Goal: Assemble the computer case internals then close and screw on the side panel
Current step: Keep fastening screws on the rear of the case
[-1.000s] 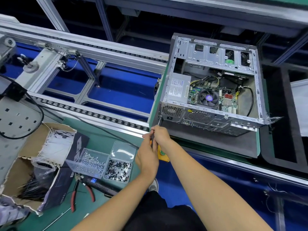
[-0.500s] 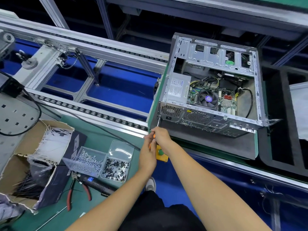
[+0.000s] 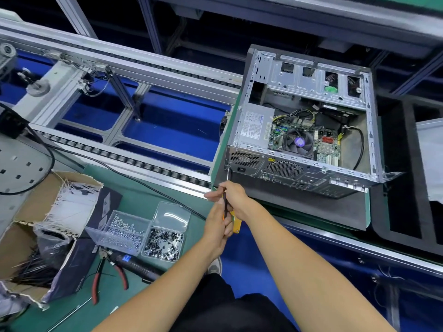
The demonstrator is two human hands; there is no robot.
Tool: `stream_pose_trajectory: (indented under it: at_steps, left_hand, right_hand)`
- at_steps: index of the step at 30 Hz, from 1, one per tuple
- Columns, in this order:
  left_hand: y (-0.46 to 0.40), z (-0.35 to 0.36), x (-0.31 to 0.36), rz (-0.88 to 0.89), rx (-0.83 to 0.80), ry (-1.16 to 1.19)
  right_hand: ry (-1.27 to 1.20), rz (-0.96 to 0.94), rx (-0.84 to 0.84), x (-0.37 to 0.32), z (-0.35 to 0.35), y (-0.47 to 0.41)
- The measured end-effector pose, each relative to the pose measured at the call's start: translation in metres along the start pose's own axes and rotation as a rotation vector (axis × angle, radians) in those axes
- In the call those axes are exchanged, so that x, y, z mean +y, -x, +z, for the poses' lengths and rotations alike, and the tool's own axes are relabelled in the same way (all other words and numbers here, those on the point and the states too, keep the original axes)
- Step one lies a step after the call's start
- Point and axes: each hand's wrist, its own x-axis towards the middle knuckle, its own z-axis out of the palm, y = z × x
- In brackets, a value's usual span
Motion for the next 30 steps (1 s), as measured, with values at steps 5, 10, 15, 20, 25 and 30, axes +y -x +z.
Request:
stream_pose_trajectory:
  at_steps: [5,10,15,20,25,30]
  left_hand:
    - [0.001,-0.016,-0.009,0.507,0.461,-1.069]
    - [-0.004,-0.016,-0.007,0.105,0.046,-0.029]
    - [-0.009,-0.010,-0.003,-0.200,-0.093,0.298]
    - [-0.007,-0.015,-0.006,0.421,0.288,-0.675]
    - [-0.005,-0.023,0.002,0.528,0.300,-0.830]
    - [-0.006,-0.019,0.009,-0.273,-0.189,0.499]
  right_hand:
    - [0.024,0.007,-0.030,0.004,0.006,-0.008]
    - [0.045,0.016,-0.037,0.002,0.005,-0.006]
    - [0.048,-0.022,-0.042,0.002,0.003,-0.004]
    - [0.007,-0.026,-0.037,0.006,0.006,-0.010]
    - [-0.024,-0.014,-0.053,0.005,0.011,-0.015]
    - [0.025,-0.041,-0.050,0.008,0.006,-0.016]
